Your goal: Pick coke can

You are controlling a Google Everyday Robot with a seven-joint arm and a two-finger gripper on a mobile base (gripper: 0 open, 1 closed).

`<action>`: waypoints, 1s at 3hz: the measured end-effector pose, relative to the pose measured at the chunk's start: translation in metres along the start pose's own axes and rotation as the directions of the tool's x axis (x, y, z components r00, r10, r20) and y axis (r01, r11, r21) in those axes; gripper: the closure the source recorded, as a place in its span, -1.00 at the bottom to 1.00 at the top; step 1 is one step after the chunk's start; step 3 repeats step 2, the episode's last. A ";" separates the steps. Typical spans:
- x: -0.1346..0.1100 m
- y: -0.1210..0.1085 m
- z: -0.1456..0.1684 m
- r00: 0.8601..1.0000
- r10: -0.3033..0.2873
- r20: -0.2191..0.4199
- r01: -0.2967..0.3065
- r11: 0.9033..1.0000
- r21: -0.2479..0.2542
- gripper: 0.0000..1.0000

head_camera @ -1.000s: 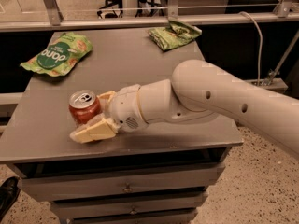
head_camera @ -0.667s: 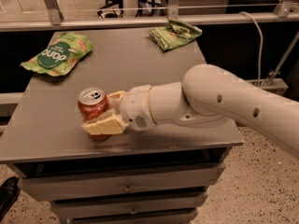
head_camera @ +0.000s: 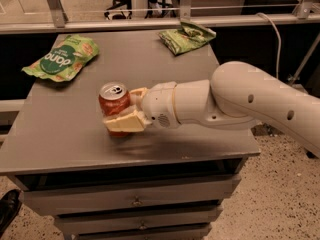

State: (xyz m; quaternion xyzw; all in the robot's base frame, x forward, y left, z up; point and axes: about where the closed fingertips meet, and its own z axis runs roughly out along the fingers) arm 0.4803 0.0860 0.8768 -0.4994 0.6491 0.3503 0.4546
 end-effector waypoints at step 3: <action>-0.024 -0.031 -0.028 0.999 -0.053 0.007 0.053 0.998 0.019 1.00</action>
Offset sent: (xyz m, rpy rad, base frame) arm 0.0374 -0.0392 0.0427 -0.0030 -0.0655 0.0019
